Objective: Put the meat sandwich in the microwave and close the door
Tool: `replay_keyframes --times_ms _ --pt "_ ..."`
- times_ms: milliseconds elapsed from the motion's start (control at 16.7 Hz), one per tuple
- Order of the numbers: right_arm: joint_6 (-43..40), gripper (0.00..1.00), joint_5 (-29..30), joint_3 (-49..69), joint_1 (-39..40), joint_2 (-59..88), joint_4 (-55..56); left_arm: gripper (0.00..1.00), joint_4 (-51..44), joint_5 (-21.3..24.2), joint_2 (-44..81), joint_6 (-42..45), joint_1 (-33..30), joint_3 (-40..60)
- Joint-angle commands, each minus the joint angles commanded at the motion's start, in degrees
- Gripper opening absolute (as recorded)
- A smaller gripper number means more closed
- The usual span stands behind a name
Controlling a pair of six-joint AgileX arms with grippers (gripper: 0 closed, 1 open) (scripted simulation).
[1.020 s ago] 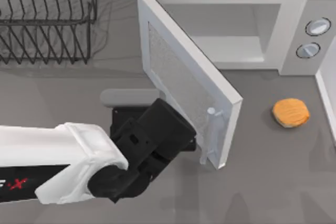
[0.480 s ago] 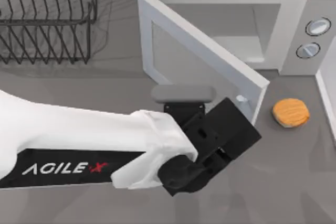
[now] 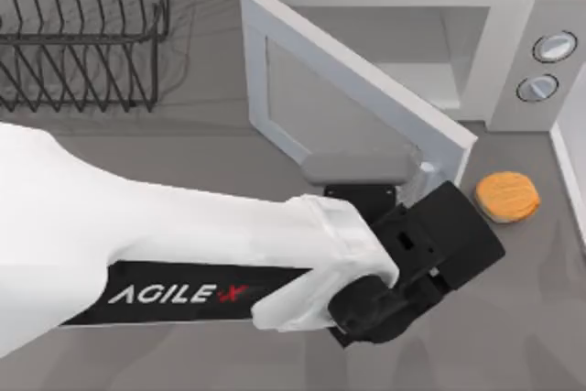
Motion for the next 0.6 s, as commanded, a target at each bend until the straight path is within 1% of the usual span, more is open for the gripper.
replay_keyframes --times_ms 120,240,600 --pt "0.0 1.00 0.0 0.0 0.0 0.0 0.0 0.00 -0.6 -0.2 0.8 -0.4 -0.2 0.9" --pt "0.0 1.00 0.0 0.0 0.0 0.0 0.0 0.00 -2.5 -0.7 3.5 -1.5 -1.0 4.2" --pt "0.0 1.00 0.0 0.0 0.0 0.0 0.0 0.00 -11.7 -1.8 15.1 -5.8 -5.0 23.9"
